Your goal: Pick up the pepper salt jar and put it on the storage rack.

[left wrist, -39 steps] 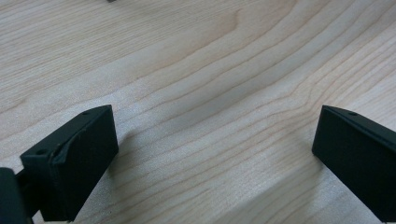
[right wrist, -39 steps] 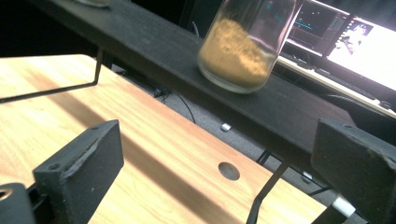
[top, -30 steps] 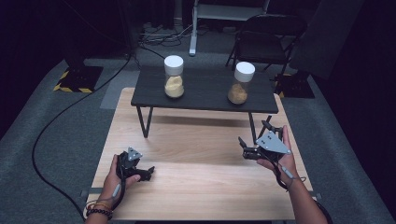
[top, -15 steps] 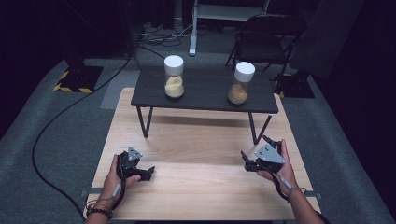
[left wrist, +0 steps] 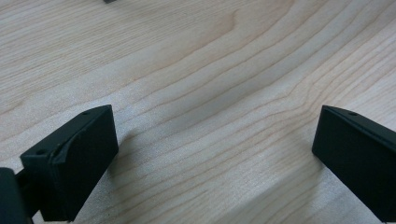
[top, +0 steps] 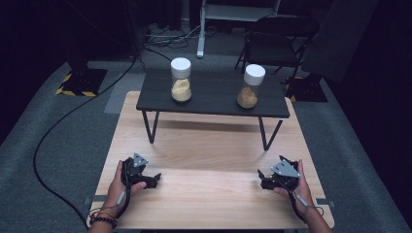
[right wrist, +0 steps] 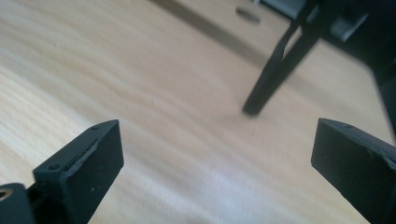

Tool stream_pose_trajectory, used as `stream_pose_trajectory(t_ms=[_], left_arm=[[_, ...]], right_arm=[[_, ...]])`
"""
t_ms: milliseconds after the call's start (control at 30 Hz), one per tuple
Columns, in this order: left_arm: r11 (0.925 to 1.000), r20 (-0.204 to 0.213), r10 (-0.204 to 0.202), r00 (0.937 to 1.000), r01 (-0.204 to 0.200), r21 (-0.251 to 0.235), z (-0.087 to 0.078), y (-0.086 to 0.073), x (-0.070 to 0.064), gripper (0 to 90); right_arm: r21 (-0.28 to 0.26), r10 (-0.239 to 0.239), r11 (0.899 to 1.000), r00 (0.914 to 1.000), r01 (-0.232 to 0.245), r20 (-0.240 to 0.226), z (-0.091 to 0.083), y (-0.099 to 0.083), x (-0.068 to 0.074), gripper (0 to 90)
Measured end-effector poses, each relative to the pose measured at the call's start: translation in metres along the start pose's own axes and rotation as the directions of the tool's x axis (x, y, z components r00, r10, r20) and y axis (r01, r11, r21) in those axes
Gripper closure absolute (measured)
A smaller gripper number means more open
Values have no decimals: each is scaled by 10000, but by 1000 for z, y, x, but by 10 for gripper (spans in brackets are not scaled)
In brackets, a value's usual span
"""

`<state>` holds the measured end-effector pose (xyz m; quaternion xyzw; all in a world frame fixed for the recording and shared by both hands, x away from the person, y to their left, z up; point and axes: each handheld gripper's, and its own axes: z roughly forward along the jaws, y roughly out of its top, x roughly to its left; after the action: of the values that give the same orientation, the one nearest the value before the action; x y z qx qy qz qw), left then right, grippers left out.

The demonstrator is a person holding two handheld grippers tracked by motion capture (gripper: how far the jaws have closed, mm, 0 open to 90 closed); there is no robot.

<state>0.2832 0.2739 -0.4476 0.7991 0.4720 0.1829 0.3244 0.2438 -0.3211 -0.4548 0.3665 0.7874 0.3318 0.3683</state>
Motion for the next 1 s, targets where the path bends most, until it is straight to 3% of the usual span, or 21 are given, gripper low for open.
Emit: stream_pose_trajectory(t_ms=[100, 233, 367, 500, 633, 767, 1000], left_arm=[[10000, 0, -1, 10000, 1, -2, 0, 0, 0, 4], [10000, 1, 0, 10000, 0, -2, 0, 0, 0, 4], [10000, 3, 1, 10000, -1, 0, 0, 0, 0, 4], [10000, 3, -1, 10000, 1, -2, 0, 0, 0, 4], [10000, 1, 2, 10000, -2, 0, 0, 0, 0, 4], [10000, -3, -3, 10000, 3, 5, 0, 0, 0, 4], [10000, -8, 21, 10000, -21, 2, 0, 0, 0, 4]], right_arm=[[417, 98, 9991, 9998, -90, -197, 1, -2, -5, 22], [828, 752, 9940, 9960, -710, -489, 2, -7, -14, 22], [1226, 1523, 9819, 9867, -1445, -568, 2, -10, -23, 22], [1597, 1824, 9723, 9812, -1705, -624, 1, -9, -30, 17], [1924, 2412, 9556, 9675, -2232, -757, 3, -9, -40, 2], [2301, 3218, 9283, 9412, -2921, -1033, 6, -9, -53, 0], [2303, 3187, 9295, 9417, -2881, -1079, 6, -10, -55, 0]])
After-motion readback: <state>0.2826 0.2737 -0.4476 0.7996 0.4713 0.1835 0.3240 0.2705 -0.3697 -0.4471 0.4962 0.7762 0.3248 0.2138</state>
